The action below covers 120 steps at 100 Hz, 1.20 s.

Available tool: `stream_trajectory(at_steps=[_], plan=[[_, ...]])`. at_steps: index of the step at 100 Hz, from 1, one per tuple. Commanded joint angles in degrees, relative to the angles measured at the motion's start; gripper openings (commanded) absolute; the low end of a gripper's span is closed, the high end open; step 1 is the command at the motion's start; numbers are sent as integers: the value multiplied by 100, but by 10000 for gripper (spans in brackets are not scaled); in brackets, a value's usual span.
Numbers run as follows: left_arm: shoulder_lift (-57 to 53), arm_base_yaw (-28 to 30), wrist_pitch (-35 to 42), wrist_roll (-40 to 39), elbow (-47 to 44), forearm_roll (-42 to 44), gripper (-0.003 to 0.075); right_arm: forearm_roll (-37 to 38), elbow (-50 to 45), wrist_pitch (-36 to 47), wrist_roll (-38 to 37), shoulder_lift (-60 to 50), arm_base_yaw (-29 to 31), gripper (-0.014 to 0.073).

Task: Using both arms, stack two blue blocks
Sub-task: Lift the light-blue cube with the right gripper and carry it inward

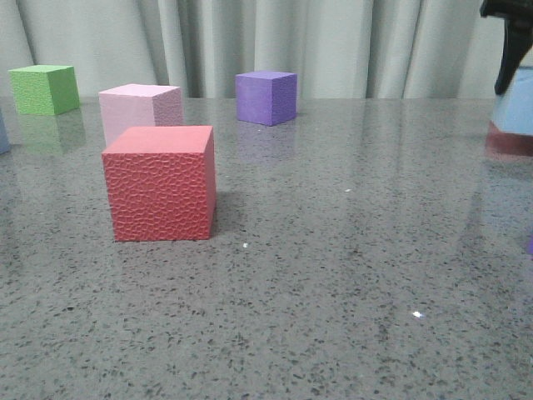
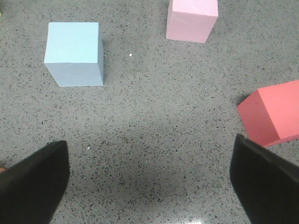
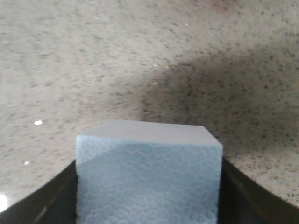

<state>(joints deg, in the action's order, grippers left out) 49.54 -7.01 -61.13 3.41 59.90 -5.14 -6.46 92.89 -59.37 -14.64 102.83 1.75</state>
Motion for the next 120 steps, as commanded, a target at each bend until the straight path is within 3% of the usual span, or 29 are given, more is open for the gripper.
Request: stream_trajectory(at_steps=[1, 23, 55, 120], plan=[[-8, -34, 335, 1, 192, -99, 663, -58, 467, -150, 43, -307, -188, 344], [-8, -34, 335, 1, 192, -99, 663, -58, 1016, -185, 50, -307, -1013, 344], [-8, -34, 335, 1, 192, -99, 663, -58, 1054, 82, -108, -170, -1946, 353], [-8, -34, 335, 1, 192, -99, 663, 20, 1100, 639, -1004, 256, -2756, 353]])
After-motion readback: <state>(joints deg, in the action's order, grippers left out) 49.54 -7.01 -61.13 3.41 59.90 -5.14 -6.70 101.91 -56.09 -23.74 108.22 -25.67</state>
